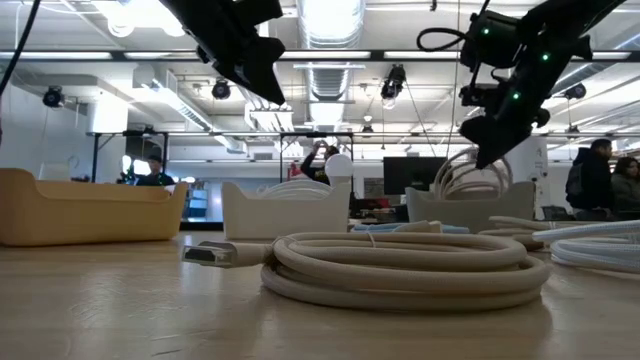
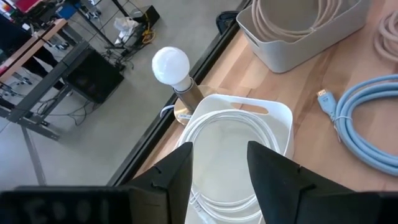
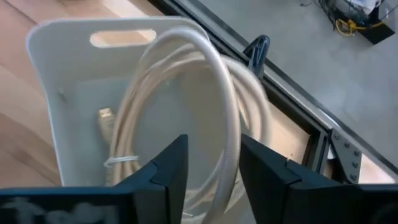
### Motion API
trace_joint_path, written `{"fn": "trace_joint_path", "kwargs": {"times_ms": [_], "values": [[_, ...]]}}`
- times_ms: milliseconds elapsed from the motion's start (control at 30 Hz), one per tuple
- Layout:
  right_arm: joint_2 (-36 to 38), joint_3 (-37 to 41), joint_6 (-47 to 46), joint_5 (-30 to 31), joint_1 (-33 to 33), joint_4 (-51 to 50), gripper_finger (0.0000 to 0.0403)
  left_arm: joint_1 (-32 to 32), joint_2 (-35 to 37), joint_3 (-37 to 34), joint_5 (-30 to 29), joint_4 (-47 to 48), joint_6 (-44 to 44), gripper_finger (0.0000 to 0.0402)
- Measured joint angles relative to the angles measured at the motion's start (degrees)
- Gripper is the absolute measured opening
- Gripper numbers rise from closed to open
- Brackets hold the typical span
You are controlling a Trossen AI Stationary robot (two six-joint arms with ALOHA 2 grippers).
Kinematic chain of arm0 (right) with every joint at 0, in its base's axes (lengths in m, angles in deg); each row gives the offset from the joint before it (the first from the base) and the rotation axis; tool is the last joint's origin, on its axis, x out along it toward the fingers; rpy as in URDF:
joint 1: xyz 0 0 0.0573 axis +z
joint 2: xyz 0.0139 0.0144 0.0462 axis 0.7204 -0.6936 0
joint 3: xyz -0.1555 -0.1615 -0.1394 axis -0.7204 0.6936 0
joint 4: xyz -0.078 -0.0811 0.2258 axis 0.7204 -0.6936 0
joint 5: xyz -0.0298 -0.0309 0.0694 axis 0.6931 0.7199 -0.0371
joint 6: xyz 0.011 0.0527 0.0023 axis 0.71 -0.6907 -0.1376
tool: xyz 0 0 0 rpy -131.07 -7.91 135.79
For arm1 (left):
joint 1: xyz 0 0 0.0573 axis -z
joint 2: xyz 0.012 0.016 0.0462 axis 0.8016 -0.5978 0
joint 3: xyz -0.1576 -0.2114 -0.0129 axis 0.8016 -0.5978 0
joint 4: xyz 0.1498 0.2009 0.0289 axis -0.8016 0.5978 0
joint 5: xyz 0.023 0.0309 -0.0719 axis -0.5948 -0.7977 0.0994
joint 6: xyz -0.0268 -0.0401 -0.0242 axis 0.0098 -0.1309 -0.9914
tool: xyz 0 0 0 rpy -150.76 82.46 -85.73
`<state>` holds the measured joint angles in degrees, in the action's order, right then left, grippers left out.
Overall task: Sort HDMI cables
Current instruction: Put the bottom left brown hdmi cable into the gray bin, then put the top right brown hdmi cable into the gray bin
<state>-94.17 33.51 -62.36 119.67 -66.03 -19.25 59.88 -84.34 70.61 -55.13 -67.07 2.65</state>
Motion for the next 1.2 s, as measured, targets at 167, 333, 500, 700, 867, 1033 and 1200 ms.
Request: {"fn": "trace_joint_path", "kwargs": {"times_ms": [167,333,500,700,867,1033,1200], "values": [[0.02,-2.01,1.75,0.21,0.0,-0.71,0.0168,0.0,0.01,0.0,0.0,0.0,-0.09,0.0163],[0.04,-5.52,2.89,2.95,0.04,-4.51,0.019,0.0,0.0,0.0,0.0,0.0,-0.11,0.0163],[0.07,-9.27,3.09,2.86,0.45,-6.49,0.02,0.0,0.01,0.0,0.0,0.0,-0.14,0.0163],[0.09,-13.39,2.67,-6.21,2.83,-8.89,0.0201,0.0,0.01,0.0,0.0,0.01,-0.17,0.0163],[0.09,-15.75,-1.59,-13.91,6.79,-15.57,0.0201,0.0,0.02,0.0,0.0,0.02,-0.17,0.0163],[0.09,-15.64,-9.56,-14.08,11.86,-22.36,0.0201,0.04,0.02,0.0,0.0,0.0,-0.77,0.0163],[0.09,-14.2,-19.45,-14.13,17.03,-28.13,0.0201,0.02,0.02,0.0,0.55,0.02,-1.28,0.0163]]}}
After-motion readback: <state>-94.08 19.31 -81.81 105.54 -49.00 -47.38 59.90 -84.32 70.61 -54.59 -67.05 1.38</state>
